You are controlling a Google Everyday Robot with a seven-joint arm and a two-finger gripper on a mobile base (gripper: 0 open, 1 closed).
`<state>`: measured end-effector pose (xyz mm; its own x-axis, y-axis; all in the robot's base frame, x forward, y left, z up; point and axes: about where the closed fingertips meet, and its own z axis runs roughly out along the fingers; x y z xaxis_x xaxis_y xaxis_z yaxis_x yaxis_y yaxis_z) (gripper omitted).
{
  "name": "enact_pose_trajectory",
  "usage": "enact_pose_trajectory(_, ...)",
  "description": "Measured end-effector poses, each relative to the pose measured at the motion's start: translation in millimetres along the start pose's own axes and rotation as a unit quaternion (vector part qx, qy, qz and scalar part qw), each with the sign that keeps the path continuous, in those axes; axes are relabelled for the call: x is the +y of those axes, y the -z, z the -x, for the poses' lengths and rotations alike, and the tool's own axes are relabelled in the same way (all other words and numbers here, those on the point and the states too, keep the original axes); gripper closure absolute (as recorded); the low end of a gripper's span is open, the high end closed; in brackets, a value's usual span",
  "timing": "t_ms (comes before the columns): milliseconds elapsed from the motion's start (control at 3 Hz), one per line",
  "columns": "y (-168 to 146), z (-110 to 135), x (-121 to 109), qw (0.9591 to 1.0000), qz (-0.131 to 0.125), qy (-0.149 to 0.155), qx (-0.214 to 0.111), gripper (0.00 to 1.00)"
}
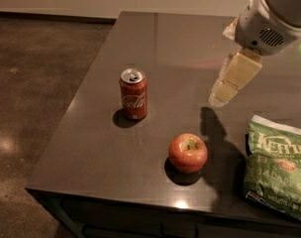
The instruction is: Knock coke can over
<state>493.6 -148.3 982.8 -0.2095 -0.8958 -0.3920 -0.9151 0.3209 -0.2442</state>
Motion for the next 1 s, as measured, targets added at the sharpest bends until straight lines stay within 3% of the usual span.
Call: enact_pose_trajectory(1000,-83,87,-4,0.9953,0.028,-0.031,-0.088,0.0)
